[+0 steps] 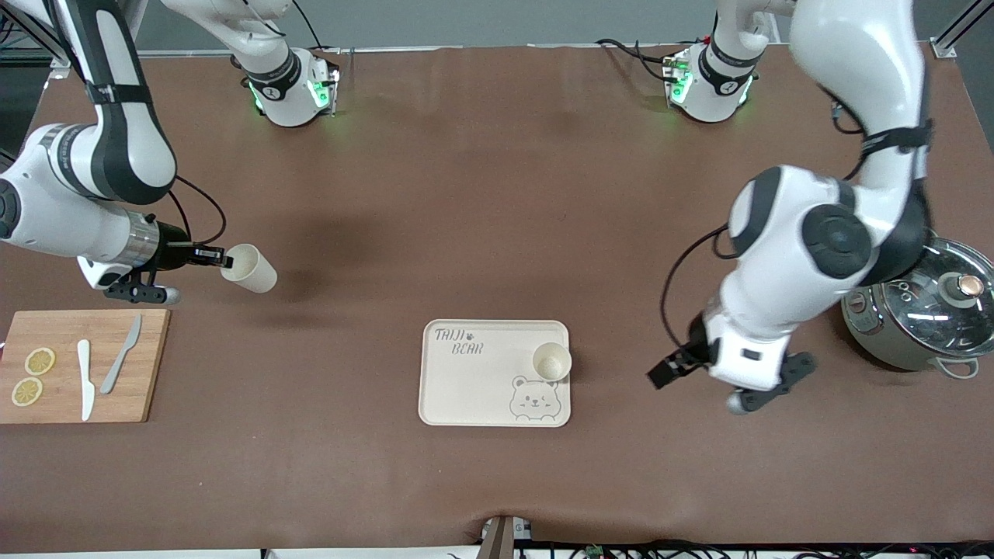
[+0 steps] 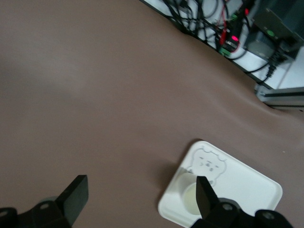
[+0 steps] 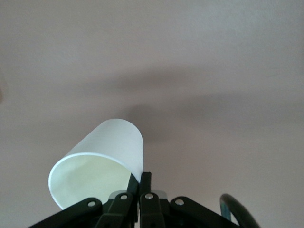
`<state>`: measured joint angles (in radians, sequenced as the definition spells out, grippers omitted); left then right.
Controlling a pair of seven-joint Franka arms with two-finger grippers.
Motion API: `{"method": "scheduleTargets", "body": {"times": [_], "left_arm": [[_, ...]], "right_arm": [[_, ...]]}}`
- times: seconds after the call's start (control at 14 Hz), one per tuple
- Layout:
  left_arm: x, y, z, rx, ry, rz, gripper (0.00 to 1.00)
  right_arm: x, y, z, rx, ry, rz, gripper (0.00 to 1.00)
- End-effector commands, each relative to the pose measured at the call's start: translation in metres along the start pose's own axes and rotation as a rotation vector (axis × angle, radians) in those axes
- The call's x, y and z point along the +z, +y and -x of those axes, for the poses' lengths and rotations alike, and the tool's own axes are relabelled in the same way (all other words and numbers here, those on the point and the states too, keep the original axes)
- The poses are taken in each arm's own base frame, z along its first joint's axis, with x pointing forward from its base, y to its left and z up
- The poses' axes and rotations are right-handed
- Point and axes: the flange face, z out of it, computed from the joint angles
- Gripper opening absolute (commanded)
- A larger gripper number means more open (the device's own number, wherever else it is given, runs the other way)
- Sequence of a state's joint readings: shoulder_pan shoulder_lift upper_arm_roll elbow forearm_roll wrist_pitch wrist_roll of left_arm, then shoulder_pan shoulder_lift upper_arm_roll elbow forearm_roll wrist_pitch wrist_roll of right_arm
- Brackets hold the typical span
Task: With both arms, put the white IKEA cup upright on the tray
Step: 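Carry the cup with the right gripper onto the tray beside the first cup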
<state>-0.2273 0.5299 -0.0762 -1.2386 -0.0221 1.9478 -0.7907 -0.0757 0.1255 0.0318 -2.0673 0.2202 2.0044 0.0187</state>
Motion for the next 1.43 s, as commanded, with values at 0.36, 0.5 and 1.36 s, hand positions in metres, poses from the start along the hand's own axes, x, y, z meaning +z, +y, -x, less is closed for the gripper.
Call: {"method": "scheduleTargets", "body": {"times": [0.36, 0.5, 1.36], "left_arm": [[-0.096, -0.137, -0.049, 0.16, -0.083, -0.148, 1.0], [-0.115, -0.158, -0.048, 0.215, -0.083, -0.191, 1.0], [-0.147, -0.194, 0.006, 0.341, -0.116, -0.216, 1.0]], "right_arm": [[0.01, -0.093, -0.053, 0.309, 0.033, -0.017, 0.0], [0.037, -0.137, -0.052, 0.333, 0.055, -0.011, 0.0], [0.124, -0.304, -0.022, 0.772, 0.17, -0.129, 0.0]]}}
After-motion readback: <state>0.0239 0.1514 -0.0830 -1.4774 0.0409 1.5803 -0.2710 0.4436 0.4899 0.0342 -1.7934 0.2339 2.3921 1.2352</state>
